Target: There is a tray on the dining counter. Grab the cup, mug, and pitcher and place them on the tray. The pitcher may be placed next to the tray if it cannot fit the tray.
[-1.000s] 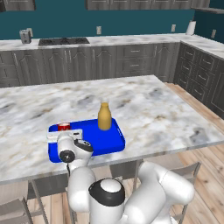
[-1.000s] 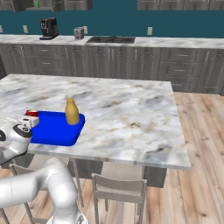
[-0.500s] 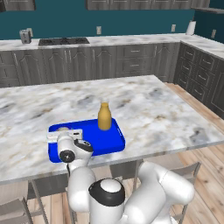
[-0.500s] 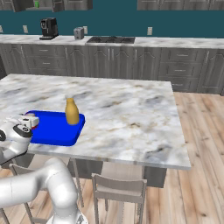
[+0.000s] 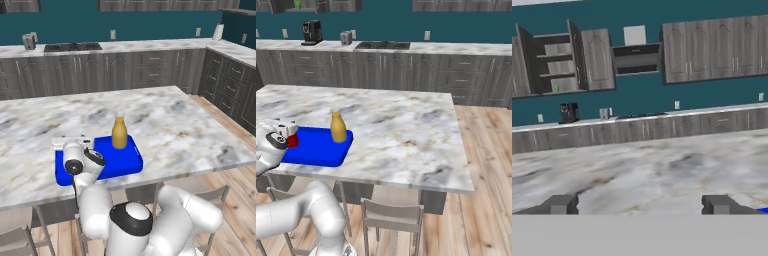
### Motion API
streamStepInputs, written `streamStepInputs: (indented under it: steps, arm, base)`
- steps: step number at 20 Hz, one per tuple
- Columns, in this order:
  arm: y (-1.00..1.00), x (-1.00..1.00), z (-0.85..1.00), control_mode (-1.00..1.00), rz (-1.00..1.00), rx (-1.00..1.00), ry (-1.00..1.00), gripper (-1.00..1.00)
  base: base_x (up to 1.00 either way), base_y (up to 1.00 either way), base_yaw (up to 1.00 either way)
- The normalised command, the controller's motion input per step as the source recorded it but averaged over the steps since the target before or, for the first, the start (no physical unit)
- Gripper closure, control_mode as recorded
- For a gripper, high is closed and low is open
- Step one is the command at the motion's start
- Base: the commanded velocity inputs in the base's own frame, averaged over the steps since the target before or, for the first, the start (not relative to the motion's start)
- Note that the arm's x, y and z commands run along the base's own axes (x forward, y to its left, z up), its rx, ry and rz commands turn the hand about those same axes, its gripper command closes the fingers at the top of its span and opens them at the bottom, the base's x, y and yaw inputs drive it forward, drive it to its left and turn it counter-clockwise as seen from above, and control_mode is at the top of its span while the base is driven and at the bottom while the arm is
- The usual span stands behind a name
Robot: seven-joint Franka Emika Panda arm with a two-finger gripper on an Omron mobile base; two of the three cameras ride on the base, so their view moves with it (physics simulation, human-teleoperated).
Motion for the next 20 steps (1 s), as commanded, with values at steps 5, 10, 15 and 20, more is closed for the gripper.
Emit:
streamStepInputs:
  steps: [5, 10, 15, 20]
  arm:
    - [-0.03, -0.59, 0.87, -1.0, -0.24, 0.05, 0.68, -1.0]
    - [-0.18, -0.97, 0.48, -1.0, -0.15, 0.0, 0.85, -1.0]
    - [-0.11, -0.64, 0.36, -1.0, -0.05, 0.0, 0.28, -1.0]
    - [-0.04, -0.35, 0.06, -1.0, 0.0, 0.02, -0.05, -1.0]
  base:
    - [0.0, 0.0, 0.0]
    - [0.0, 0.0, 0.0]
    - [0.0, 0.0, 0.0]
    - [0.0, 0.0, 0.0]
